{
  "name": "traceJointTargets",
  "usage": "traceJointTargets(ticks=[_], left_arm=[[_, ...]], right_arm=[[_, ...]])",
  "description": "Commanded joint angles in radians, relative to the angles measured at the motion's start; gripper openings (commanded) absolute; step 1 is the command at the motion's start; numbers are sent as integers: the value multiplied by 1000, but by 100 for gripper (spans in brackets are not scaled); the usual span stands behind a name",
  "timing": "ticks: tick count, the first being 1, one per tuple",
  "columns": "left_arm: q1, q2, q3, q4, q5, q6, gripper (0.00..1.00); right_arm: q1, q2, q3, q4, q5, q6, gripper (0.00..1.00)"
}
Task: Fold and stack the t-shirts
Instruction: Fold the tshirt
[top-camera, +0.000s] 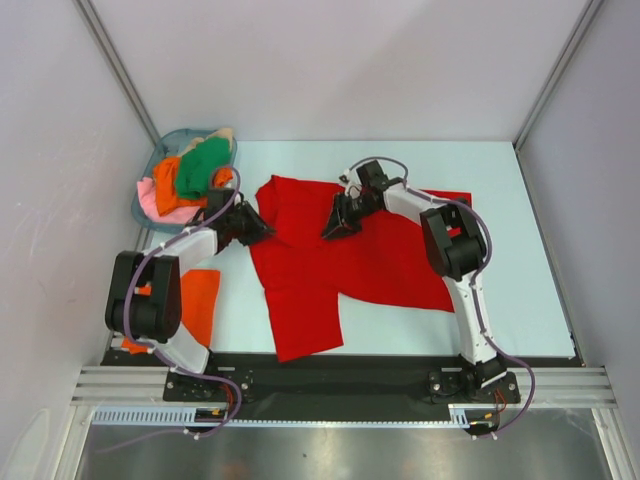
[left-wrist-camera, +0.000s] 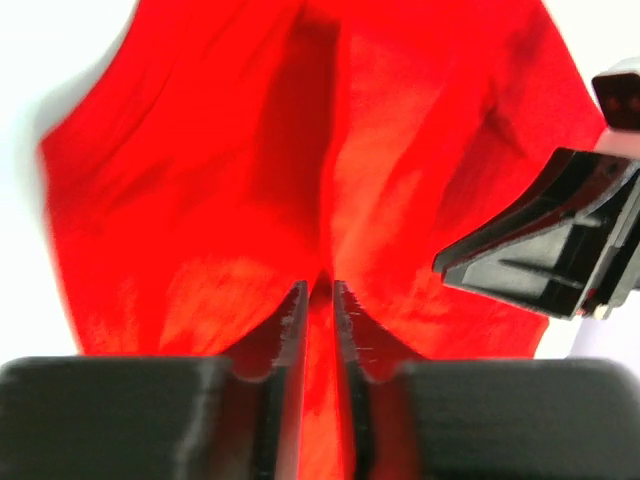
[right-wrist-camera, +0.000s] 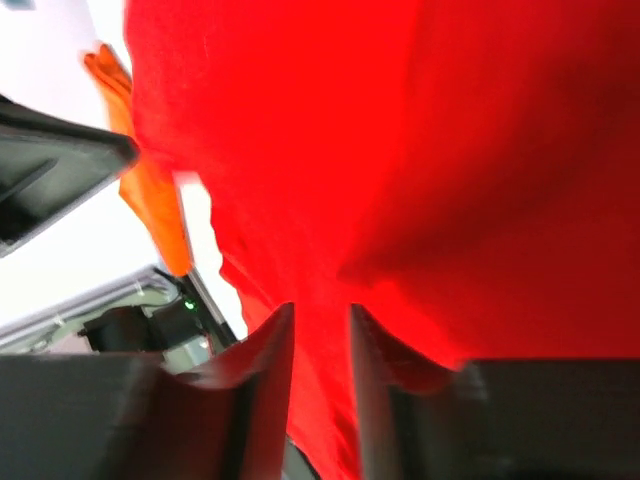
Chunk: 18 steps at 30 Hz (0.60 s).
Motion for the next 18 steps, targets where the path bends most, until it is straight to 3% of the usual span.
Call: traceJointTargets(ticks=[1,3,4,5,7,10,14,18], left_arm=[[-12,-105,-60,-17,-40,16,27],[-15,-160,-59,-60,-102,44,43],[-16,-186,-57,-98,-127,71,49],[-16,-206,-54,-111,-151,87,61],[-18,-237,-24,-108,-194,143,68],[-21,-137,119,-111,-207,232,68],[-22,26,278,-90,-221,288,60],[-21,160,378,-7,-181,312,61]], right_arm=[[-32,-168,-152,72,56,-8,36],[-77,-285,-301,245,62,55,48],[-92,-316,-333,272,88,69,51],[-107,-340,-352,278,127,54,52],[-144,-380,-381,281,234,19,52],[-175,-374,-394,344,302,31,52],[-161,-350,-401,464,311,81,49],[-141,-272,-371,547,196,152,49]])
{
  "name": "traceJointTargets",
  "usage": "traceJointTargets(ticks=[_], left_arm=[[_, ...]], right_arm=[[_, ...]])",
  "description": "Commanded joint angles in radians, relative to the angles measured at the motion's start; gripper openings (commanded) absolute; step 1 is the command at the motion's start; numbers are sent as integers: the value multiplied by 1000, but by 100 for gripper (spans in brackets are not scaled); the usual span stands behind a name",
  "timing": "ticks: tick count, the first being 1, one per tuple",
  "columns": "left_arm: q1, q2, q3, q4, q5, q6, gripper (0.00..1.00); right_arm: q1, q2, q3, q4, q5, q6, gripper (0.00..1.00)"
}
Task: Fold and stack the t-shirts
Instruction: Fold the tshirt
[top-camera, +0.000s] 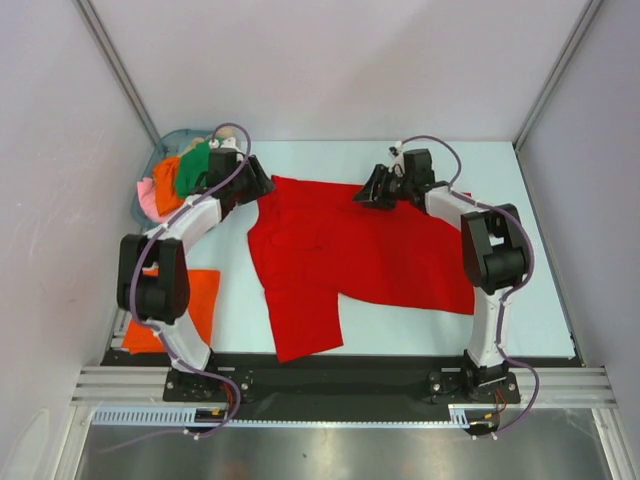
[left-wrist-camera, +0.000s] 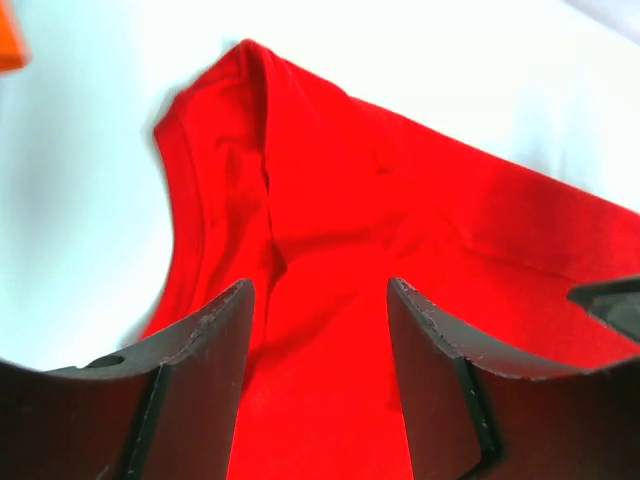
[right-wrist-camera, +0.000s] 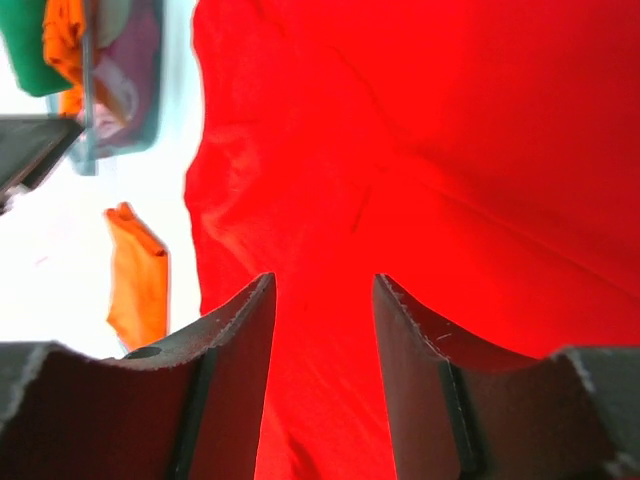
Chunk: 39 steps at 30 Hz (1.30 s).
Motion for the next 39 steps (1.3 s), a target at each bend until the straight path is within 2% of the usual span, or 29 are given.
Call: traceJointTargets(ticks=[1,3,4,5,6,7,11,14,18,24,28,33,36,38,39], left_arm=[[-7,111,96,44,22,81,61],[-10,170,142,30,15,87,57],[-10,181,142,37,19,86,55],[-10,193,139,48,30,89,54],[-10,194,139,47,32,90,52],[-11,193,134,39,39,89,46],[-34,161,67,51,56,64,45],[-60,161,61,32,65,28,43],[-67,152,30,42,65,-37,43],[-67,142,21,42,78,-52,42],[-67,127,21,39,70,-49,42],[-67,121,29,38,73,-55,42],[-67,119,32,38,73,-59,42],[-67,112,30,38,62,-57,42],[-67,112,33,36,59,-54,42]], right_arm=[[58,59,-28,156,-72,101,49],[81,59,-89,319,-85,230,47],[96,63,-125,375,-85,278,42],[119,76,-184,499,-94,320,40],[133,86,-212,550,-97,396,39],[144,93,-231,582,-92,420,36],[196,129,-275,662,-65,477,29],[207,148,-265,626,-56,478,22],[217,119,-287,578,-17,448,21],[221,139,-268,529,0,426,20],[233,126,-255,489,35,405,27],[247,148,-222,460,37,403,27],[250,154,-220,483,34,426,17],[247,145,-225,492,32,432,0],[245,137,-226,492,30,429,0]])
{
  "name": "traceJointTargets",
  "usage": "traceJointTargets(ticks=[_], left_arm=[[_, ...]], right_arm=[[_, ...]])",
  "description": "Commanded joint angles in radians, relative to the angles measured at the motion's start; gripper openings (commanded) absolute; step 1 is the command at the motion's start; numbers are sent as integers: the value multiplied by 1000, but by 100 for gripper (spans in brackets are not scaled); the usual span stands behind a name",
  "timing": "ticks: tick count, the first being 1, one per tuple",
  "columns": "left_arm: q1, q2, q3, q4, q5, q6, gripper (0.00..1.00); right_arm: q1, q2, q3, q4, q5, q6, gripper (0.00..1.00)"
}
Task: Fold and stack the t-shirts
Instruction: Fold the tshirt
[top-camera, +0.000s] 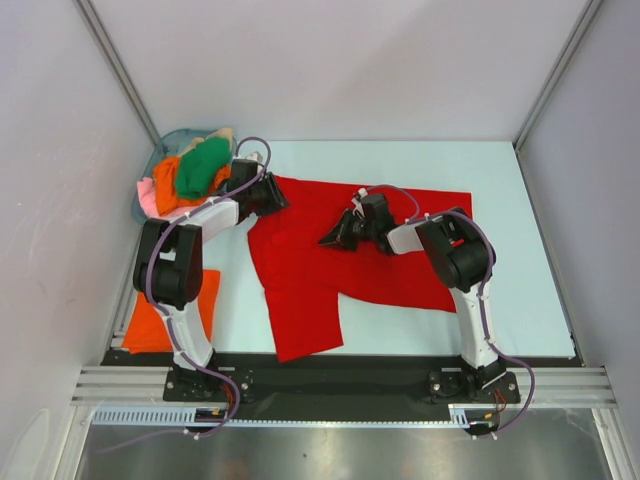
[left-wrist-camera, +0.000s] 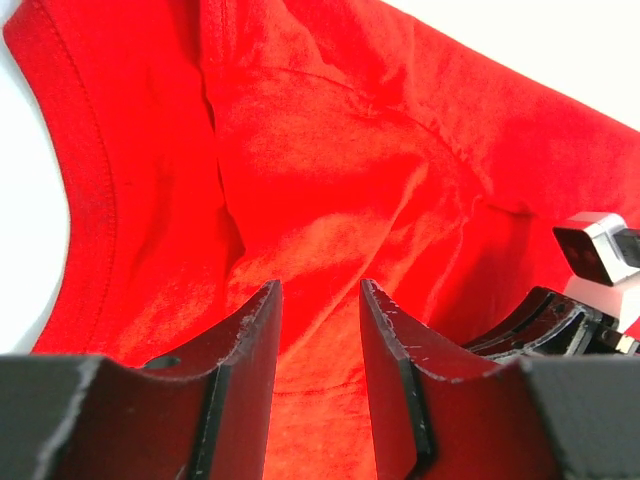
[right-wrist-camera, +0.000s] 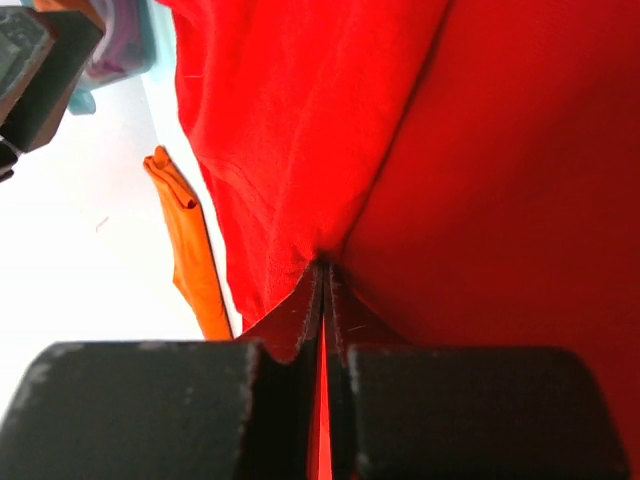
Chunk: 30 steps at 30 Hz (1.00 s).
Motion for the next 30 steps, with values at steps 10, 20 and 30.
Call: traceJointTargets(ticks=[10,20,30], left_arm=[[2,-70,-17,13,39,-24,41],[-110,-130,-109,28,116,-44,33],[-262,-96,-143,-50,4,-4,45]], right_arm=[[-16,-121,17,-133,7,-91,0],[-1,-60,-15,19,-9,-19,19],[-16,-54,-78,85,-16,24,21]])
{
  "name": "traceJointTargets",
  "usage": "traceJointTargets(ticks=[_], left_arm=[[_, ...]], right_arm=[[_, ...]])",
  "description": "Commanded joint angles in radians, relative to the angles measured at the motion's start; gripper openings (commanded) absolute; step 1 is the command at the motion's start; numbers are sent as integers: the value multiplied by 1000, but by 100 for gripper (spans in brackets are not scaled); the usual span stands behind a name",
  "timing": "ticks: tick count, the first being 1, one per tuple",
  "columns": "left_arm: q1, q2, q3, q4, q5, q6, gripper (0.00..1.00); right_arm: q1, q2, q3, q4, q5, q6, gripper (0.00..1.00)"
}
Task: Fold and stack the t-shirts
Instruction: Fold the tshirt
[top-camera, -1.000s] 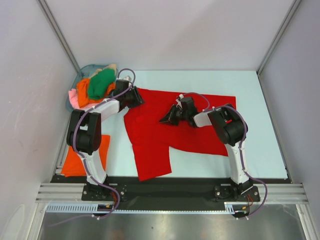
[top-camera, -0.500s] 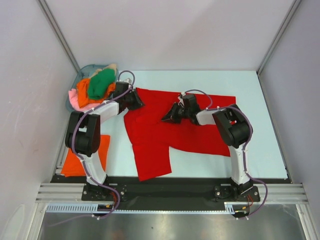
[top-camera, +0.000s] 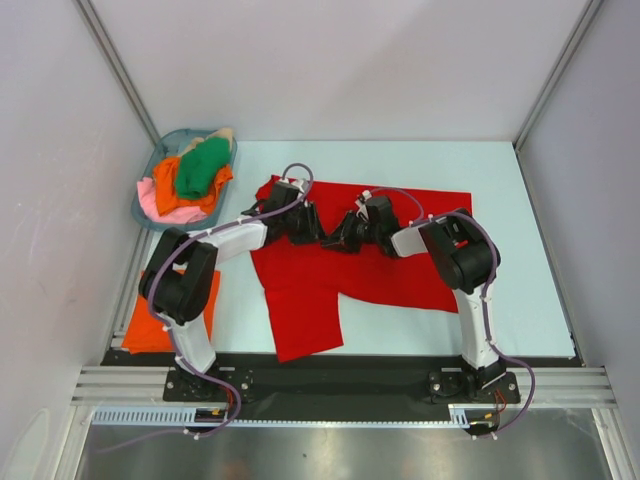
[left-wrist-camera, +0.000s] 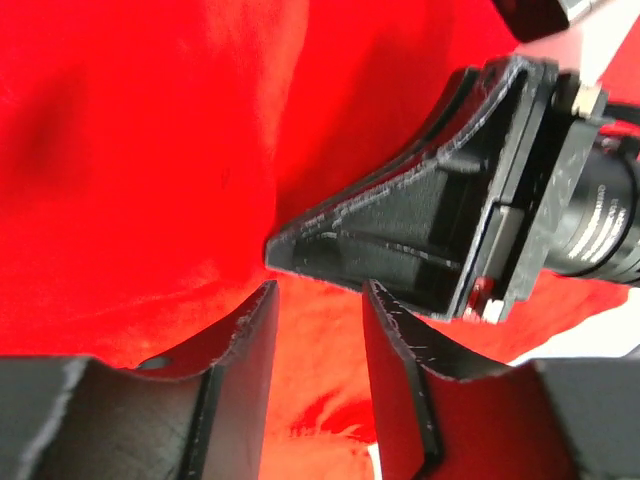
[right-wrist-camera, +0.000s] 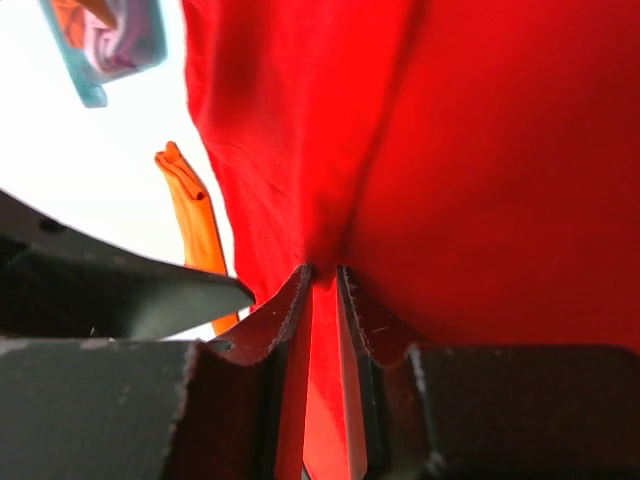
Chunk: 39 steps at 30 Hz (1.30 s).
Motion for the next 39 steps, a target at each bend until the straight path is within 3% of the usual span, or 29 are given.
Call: traceJointTargets(ticks=[1,9,15,22,35,39], left_arm=[[-19,-23,-20,-22,-76,29,46],[-32,-17,-15,-30,-147,58,44],[-46,20,14,-35,-136,57,45],[-73,79,92,-102,-225,76,46],[-61,149,183,-179,-334,92,16],[-53,147,183,-177,-334,93,16]], right_arm=[[-12,-33,-38,45,2,1,21],[-27,-76,-101,41,-15,-28,15],[-56,-108,-136,82,-29,-14,22],[-65,-104,-130,93,-33,-2,22],[-23,-13,-48,166,-67,68,26],[-15,20,-20,180,-73,88,25]])
